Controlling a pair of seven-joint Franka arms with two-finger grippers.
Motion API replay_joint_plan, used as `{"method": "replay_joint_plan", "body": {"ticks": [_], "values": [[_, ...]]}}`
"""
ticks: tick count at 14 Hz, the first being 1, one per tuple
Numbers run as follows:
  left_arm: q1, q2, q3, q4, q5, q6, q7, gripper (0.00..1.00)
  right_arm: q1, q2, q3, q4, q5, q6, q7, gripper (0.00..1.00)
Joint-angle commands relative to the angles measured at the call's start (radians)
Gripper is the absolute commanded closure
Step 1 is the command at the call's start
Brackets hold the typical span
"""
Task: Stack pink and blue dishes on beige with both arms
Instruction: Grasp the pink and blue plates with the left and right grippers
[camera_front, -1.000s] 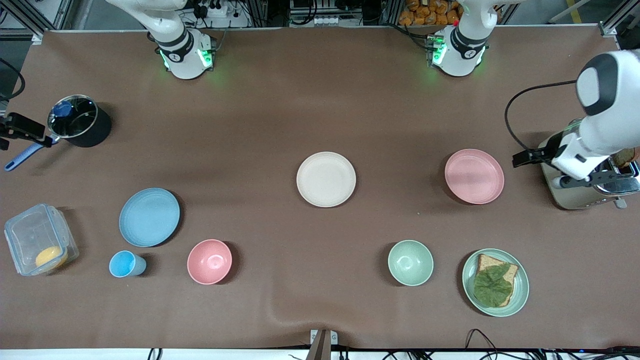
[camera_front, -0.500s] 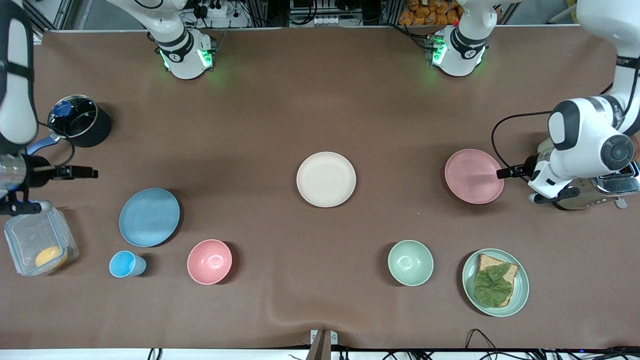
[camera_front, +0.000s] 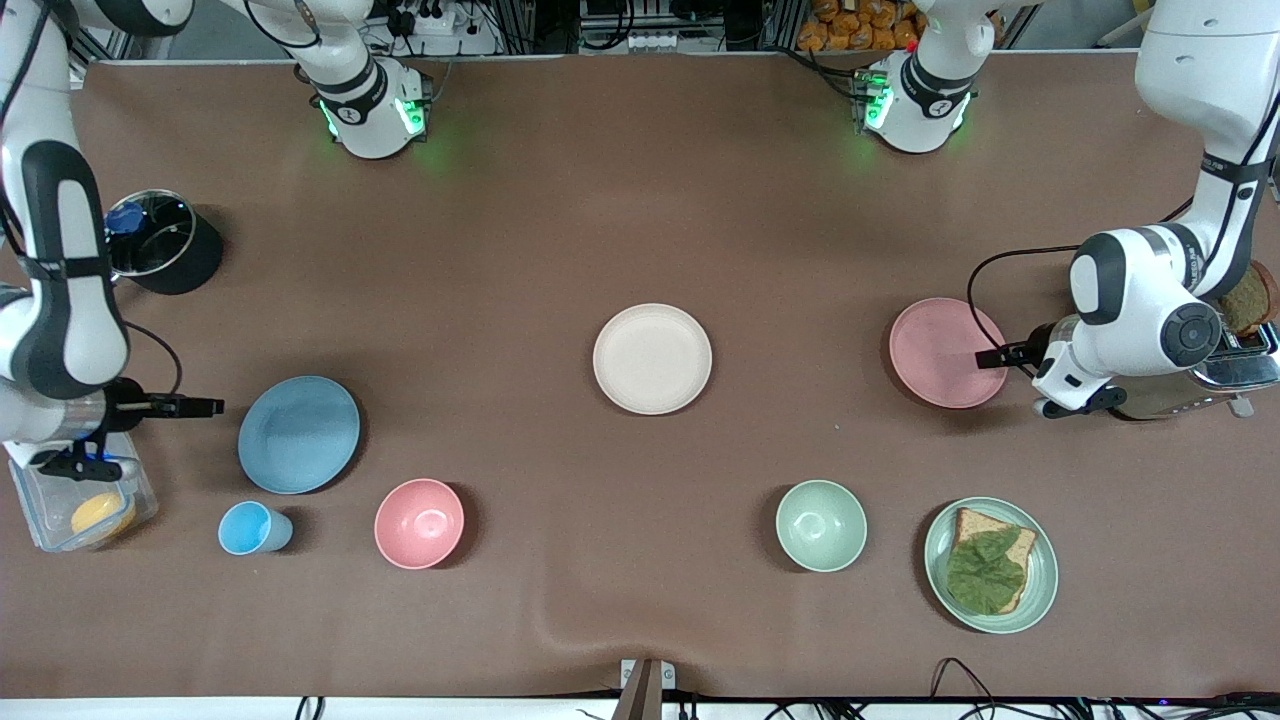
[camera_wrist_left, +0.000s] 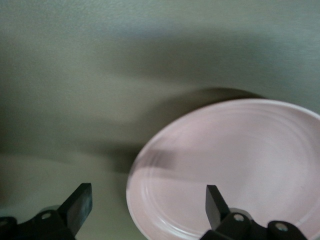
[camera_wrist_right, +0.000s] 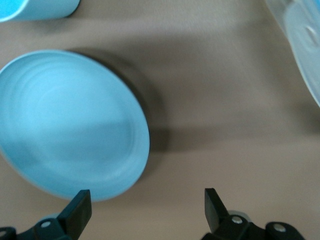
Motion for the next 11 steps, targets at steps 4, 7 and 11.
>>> {"method": "replay_joint_plan", "body": {"ticks": [4, 7, 11], "values": [[0.020, 0.036, -0.011, 0.009, -0.026, 0.015, 0.026, 0.31, 0.032, 0.035, 0.012, -0.144, 0.010, 0.251, 0.000, 0.00], [0.020, 0.041, -0.011, 0.010, -0.026, 0.015, 0.026, 0.57, 0.038, 0.034, 0.011, -0.165, 0.010, 0.281, 0.000, 0.00], [0.019, 0.032, -0.014, 0.018, -0.026, 0.007, 0.022, 0.83, 0.034, 0.035, 0.012, -0.166, 0.012, 0.285, 0.002, 0.00]]}}
